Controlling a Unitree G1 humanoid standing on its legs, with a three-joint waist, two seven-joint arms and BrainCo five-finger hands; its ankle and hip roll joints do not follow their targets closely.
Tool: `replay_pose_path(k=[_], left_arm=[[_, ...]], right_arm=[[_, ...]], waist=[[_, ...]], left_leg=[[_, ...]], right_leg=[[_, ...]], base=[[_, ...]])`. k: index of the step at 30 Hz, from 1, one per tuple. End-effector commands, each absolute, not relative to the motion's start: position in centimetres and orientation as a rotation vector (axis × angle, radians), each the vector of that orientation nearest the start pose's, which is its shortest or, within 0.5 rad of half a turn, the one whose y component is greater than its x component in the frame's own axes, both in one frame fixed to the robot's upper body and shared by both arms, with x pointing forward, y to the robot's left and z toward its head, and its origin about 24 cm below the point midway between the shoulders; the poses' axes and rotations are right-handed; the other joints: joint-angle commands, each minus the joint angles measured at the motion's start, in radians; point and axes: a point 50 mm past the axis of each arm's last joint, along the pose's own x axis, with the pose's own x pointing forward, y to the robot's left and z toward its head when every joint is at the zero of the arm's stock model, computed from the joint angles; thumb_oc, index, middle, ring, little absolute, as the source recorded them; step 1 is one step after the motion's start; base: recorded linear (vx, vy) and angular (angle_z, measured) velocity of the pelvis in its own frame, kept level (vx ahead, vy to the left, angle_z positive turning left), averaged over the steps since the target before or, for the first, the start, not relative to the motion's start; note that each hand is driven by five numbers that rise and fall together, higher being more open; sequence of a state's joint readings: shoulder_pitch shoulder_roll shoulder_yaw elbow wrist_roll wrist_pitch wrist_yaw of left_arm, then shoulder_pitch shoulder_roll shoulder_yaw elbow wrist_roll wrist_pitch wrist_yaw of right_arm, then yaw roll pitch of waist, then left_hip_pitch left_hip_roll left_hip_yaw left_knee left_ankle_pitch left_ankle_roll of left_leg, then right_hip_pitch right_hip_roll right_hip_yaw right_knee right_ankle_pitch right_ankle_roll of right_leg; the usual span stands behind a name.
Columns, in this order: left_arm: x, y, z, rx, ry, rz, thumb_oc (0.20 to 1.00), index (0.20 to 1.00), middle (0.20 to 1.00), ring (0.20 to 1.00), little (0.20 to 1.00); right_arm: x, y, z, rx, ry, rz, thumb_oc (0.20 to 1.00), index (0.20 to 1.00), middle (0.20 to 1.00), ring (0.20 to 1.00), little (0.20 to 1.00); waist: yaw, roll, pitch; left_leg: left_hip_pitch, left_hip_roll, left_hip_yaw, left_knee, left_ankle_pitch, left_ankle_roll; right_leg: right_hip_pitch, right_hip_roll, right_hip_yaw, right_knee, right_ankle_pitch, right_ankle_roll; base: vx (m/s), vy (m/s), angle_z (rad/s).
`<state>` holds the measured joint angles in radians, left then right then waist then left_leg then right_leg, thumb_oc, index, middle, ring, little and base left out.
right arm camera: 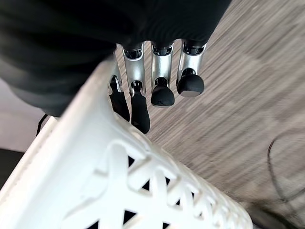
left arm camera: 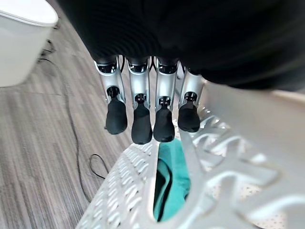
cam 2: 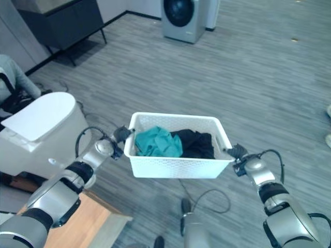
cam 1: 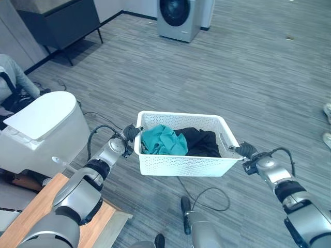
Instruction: Grab the laundry basket,head to the washer,open it,put in the laundry and shut it.
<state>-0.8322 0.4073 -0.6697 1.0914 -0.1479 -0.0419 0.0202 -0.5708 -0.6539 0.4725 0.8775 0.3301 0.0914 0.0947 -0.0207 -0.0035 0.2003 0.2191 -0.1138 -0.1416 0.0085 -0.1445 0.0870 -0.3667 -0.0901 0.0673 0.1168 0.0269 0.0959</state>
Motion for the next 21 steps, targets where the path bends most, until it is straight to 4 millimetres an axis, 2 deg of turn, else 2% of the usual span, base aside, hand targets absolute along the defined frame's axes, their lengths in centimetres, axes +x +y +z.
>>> replay_pose_path(k=[1,2,4,6,8,9,10,11,12,15,16,17,18,19,21], left_arm=[[38.7,20.0,7.8,0.748,0.197,-0.086,0.200,0.200,0.200,0.200,0.200],[38.7,20.0,7.6,0.745,0.200,-0.085,0.200,0.200,0.200,0.200,0.200],[38.3,20.3,6.9,0.737,0.222,-0.088,0.200,0.200,0.200,0.200,0.200],[38.1,20.1,6.5,0.726,0.239,-0.096,0.200,0.200,0.200,0.200,0.200],[38.1,20.1,6.5,0.726,0.240,-0.096,0.200,0.200,0.200,0.200,0.200],[38.3,20.3,7.0,0.723,0.232,-0.098,0.200,0.200,0.200,0.200,0.200],[38.4,20.4,7.4,0.718,0.223,-0.097,0.200,0.200,0.200,0.200,0.200],[38.4,20.4,7.4,0.718,0.223,-0.097,0.200,0.200,0.200,0.200,0.200],[38.8,19.6,8.1,0.714,0.200,-0.112,0.200,0.200,0.200,0.200,0.200],[38.8,19.5,8.1,0.715,0.199,-0.112,0.200,0.200,0.200,0.200,0.200],[39.1,18.4,8.6,0.709,0.174,-0.138,0.200,0.200,0.200,0.200,0.200],[39.1,18.4,8.6,0.710,0.174,-0.139,0.200,0.200,0.200,0.200,0.200],[39.2,17.7,8.6,0.705,0.162,-0.155,0.200,0.200,0.200,0.200,0.200],[39.2,16.7,8.7,0.707,0.143,-0.183,0.200,0.200,0.200,0.200,0.200],[39.2,16.6,8.6,0.710,0.140,-0.189,0.200,0.200,0.200,0.200,0.200]], right_arm=[[35.6,-27.8,8.7,-0.476,0.270,0.026,0.200,0.200,0.200,0.200,0.200],[35.5,-27.6,8.5,-0.465,0.272,0.029,0.200,0.200,0.200,0.200,0.200],[35.4,-27.3,8.4,-0.463,0.269,0.048,0.200,0.200,0.200,0.200,0.200],[35.2,-27.6,8.1,-0.454,0.280,0.036,0.200,0.200,0.200,0.200,0.200],[35.2,-27.6,8.1,-0.455,0.280,0.036,0.200,0.200,0.200,0.200,0.200],[35.1,-28.0,8.3,-0.443,0.277,0.011,0.200,0.200,0.200,0.200,0.200],[35.0,-28.3,8.6,-0.440,0.264,0.001,0.200,0.200,0.200,0.200,0.200],[35.0,-28.3,8.6,-0.440,0.264,0.001,0.200,0.200,0.200,0.200,0.200],[34.6,-29.4,9.3,-0.435,0.243,-0.048,0.200,0.200,0.200,0.200,0.200],[34.6,-29.4,9.3,-0.434,0.243,-0.049,0.200,0.200,0.200,0.200,0.200],[34.2,-29.8,9.7,-0.449,0.222,-0.054,0.200,0.200,0.200,0.200,0.200],[34.2,-29.9,9.7,-0.449,0.223,-0.055,0.200,0.200,0.200,0.200,0.200],[33.7,-30.2,9.3,-0.438,0.222,-0.066,0.200,0.200,0.200,0.200,0.200],[33.2,-30.6,9.1,-0.437,0.214,-0.088,0.200,0.200,0.200,0.200,0.200],[33.1,-30.7,8.9,-0.432,0.212,-0.095,0.200,0.200,0.200,0.200,0.200]], waist=[[-0.033,0.009,-0.040],[-0.034,-0.003,-0.056],[-0.043,-0.007,-0.089],[-0.057,-0.004,-0.103],[-0.059,-0.003,-0.103],[-0.052,-0.028,-0.094],[-0.044,-0.031,-0.083],[-0.045,-0.031,-0.083],[-0.031,-0.050,-0.051],[-0.034,-0.051,-0.055],[-0.012,-0.056,-0.033],[-0.011,-0.061,-0.034],[-0.008,-0.061,-0.030],[0.003,-0.045,-0.030],[0.017,-0.042,-0.028]], left_leg=[[-0.033,0.024,0.030,0.003,0.013,-0.061],[-0.013,0.027,0.026,0.003,0.001,-0.064],[0.019,0.072,0.026,0.035,0.000,-0.089],[-0.015,0.119,0.031,0.200,0.063,-0.118],[-0.018,0.120,0.029,0.206,0.060,-0.118],[-0.172,0.209,0.130,0.594,0.192,-0.107],[-0.220,0.235,0.141,0.694,0.214,-0.100],[-0.221,0.236,0.140,0.695,0.213,-0.100],[-0.355,0.264,0.172,0.764,0.218,-0.081],[-0.362,0.261,0.168,0.765,0.220,-0.081],[-0.428,0.171,0.163,0.554,0.168,-0.088],[-0.423,0.166,0.165,0.543,0.174,-0.087],[-0.426,0.169,0.188,0.355,0.202,-0.106],[-0.424,0.181,0.230,0.144,0.266,-0.124],[-0.436,0.162,0.229,0.066,0.280,-0.126]], right_leg=[[0.100,0.011,-0.001,-0.166,0.125,0.071],[0.118,0.010,0.009,-0.150,0.149,0.069],[0.136,0.027,-0.007,-0.101,0.162,0.064],[0.183,0.056,-0.020,-0.072,0.149,0.035],[0.183,0.057,-0.023,-0.072,0.148,0.035],[0.298,0.074,-0.069,-0.102,0.109,-0.026],[0.326,0.095,-0.068,-0.109,0.097,-0.049],[0.325,0.096,-0.069,-0.109,0.097,-0.049],[0.402,0.122,-0.068,-0.131,0.055,-0.082],[0.396,0.120,-0.071,-0.130,0.056,-0.082],[0.437,0.125,-0.071,-0.132,0.028,-0.065],[0.437,0.120,-0.070,-0.132,0.027,-0.064],[0.454,0.120,-0.085,-0.136,0.012,-0.054],[0.473,0.131,-0.113,-0.135,-0.002,-0.056],[0.491,0.137,-0.112,-0.136,-0.013,-0.054]], base=[[0.44,-0.232,0.33],[0.53,-0.292,0.26],[0.50,-0.300,0.26],[0.38,-0.284,0.19],[0.23,-0.263,0.15],[0.36,-0.522,0.18],[0.36,-0.522,0.24],[0.24,-0.397,-0.01],[0.17,-0.269,-0.16],[0.13,-0.099,0.17],[0.23,-0.029,-0.09],[0.33,-0.023,0.11],[0.28,0.029,0.24],[0.28,0.030,0.27],[0.32,0.039,0.38]])
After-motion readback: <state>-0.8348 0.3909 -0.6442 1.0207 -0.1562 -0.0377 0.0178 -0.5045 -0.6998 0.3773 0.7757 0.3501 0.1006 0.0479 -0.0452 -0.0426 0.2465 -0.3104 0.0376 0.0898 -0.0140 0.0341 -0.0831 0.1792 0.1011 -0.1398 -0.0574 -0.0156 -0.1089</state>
